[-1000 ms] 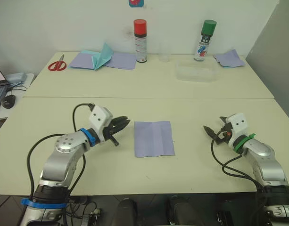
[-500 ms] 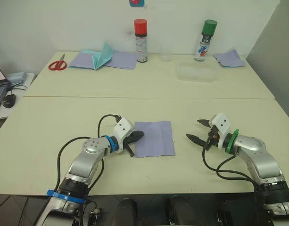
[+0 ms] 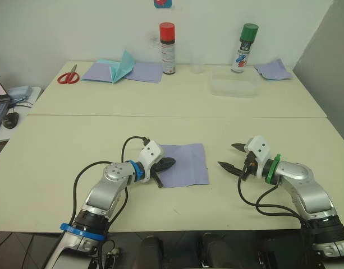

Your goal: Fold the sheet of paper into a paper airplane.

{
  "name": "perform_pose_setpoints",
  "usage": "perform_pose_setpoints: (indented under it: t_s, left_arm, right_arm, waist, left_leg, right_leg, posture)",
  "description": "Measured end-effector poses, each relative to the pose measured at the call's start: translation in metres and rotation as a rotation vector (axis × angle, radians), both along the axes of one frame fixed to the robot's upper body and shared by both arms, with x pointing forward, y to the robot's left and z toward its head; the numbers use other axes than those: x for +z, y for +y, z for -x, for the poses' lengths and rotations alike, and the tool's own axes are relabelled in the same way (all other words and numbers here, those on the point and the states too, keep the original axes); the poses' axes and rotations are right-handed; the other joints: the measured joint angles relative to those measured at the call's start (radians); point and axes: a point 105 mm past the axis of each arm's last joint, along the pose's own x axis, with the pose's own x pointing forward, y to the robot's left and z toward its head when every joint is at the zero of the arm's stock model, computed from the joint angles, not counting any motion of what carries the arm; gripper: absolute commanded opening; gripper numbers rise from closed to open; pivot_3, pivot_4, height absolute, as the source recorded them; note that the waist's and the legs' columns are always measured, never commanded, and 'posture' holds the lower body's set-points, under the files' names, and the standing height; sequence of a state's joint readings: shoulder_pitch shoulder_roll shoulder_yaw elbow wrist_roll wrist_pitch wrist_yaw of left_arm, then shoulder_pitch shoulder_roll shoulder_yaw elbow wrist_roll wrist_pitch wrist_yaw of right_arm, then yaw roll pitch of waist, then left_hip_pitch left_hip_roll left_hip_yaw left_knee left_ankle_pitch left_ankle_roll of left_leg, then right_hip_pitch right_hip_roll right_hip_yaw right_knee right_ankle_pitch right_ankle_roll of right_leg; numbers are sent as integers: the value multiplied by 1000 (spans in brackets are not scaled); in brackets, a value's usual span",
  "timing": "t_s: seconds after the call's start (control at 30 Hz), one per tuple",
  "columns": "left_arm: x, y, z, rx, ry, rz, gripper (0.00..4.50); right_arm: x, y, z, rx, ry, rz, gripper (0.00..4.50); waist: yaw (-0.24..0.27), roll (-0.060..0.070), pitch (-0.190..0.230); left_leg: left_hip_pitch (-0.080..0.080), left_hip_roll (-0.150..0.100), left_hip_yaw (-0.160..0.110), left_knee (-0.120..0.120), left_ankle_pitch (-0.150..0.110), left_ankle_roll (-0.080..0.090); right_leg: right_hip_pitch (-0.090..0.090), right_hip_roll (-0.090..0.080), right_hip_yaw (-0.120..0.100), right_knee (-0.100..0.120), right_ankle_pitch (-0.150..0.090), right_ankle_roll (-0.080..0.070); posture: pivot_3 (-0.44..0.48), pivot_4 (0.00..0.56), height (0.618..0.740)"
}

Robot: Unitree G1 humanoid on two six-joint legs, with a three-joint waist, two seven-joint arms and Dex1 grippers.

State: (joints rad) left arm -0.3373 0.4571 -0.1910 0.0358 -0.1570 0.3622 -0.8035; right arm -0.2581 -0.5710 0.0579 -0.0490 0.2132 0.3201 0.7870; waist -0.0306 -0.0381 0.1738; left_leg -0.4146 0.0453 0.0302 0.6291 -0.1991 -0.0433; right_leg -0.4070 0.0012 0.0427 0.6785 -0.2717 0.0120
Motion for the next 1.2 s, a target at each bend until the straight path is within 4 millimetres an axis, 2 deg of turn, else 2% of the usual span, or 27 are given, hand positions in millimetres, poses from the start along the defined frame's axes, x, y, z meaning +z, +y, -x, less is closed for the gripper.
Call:
perform_pose_setpoints:
  t_s: [0.3,0.37,0.47,0.73,0.77,1.2]
  left_arm:
    - [-1,-5,0,-45,-14,-39,21]
    - [-2,-6,-1,-57,-17,-46,0]
    - [-3,-7,-3,-67,-22,-49,0]
    - [-5,-6,-5,-74,-24,-48,0]
    - [-5,-6,-5,-73,-23,-48,0]
    - [-6,-7,-4,-74,-20,-42,0]
  right_arm:
    - [-8,2,-3,22,9,26,4500]
    - [-7,4,-5,41,5,29,4136]
    - [-10,8,-5,65,22,31,3238]
    - [-25,22,-9,119,52,97,257]
    - [-25,24,-9,129,53,102,15]
    - [-29,57,-4,208,122,6,15]
  waist:
    - [0,0,0]
    - [0,0,0]
    - [0,0,0]
    - [0,0,-1]
    - [0,0,-1]
    - [0,1,-1]
  left_leg:
    - [0,0,0,0,0,0]
    - [0,0,0,0,0,0]
    - [1,0,0,1,0,0]
    - [3,0,0,1,0,1]
    - [3,0,1,1,0,1]
    - [4,0,0,1,1,1]
  right_leg:
    - [0,0,0,0,0,0]
    - [0,0,0,0,0,0]
    - [1,0,0,0,0,0]
    - [2,0,0,1,0,0]
    - [2,0,0,1,0,0]
    - [2,0,0,2,0,0]
  posture:
    - [0,150,740]
    - [0,150,740]
    - [0,150,740]
    - [0,150,740]
    - [0,150,740]
    - [0,150,740]
